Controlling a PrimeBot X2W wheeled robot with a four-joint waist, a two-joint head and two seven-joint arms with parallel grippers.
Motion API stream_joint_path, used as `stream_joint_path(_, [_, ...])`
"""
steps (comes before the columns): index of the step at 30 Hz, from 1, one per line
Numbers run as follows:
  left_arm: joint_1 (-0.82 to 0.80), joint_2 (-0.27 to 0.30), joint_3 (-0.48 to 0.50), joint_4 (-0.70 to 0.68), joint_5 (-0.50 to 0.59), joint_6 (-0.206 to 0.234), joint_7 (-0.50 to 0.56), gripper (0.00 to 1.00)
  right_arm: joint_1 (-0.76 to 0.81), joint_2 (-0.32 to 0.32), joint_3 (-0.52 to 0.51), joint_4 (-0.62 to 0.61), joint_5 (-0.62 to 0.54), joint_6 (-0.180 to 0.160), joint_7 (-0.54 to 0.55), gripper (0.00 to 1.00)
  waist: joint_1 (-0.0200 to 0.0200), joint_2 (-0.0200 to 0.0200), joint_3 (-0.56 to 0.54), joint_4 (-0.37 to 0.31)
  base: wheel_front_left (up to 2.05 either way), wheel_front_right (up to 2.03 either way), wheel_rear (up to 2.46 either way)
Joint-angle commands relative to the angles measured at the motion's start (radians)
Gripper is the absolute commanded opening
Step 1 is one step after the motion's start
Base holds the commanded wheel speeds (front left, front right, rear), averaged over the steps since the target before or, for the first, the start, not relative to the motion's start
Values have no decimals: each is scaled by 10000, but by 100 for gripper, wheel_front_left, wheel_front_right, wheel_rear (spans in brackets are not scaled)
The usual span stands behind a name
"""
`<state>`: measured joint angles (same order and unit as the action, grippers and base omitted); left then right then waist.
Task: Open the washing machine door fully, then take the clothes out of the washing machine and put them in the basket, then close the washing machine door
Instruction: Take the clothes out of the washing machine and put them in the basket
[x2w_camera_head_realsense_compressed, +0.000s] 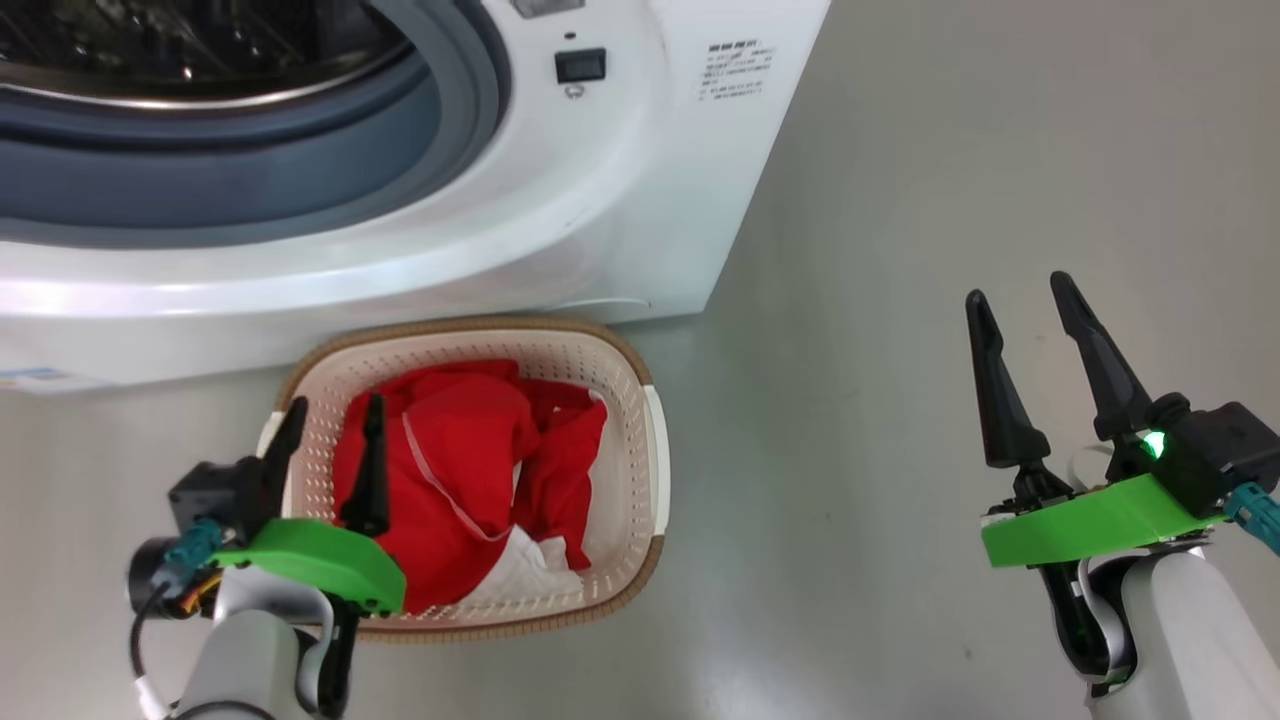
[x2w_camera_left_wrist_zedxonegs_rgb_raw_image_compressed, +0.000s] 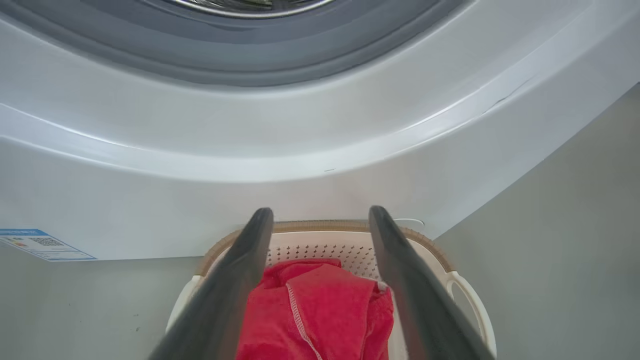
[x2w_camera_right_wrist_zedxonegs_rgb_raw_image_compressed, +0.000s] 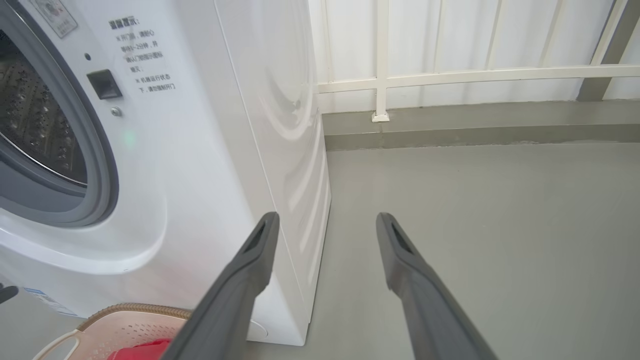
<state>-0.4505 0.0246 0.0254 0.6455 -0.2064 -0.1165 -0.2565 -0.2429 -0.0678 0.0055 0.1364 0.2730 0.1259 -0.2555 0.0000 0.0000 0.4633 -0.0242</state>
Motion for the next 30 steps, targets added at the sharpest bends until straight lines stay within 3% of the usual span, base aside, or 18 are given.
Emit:
stream_joint_path(1, [306,256,373,-364,79,-70,-53,100,315,-25,167,-171,-45,48,-63,100,0,0,-338,37,0,0,0])
stream_joint_path(17, [1422,256,971,-3292,294,-120,-53,100,1064,-193,44,31,34,48,-63,100,0,0,-1781,163,0,0,0])
stream_joint_path(30, [2682,256,1202,-4678,536,-116,-53,100,1650,-293,-77,63,52,48,-63,100,0,0,-2471,101,0,0,0])
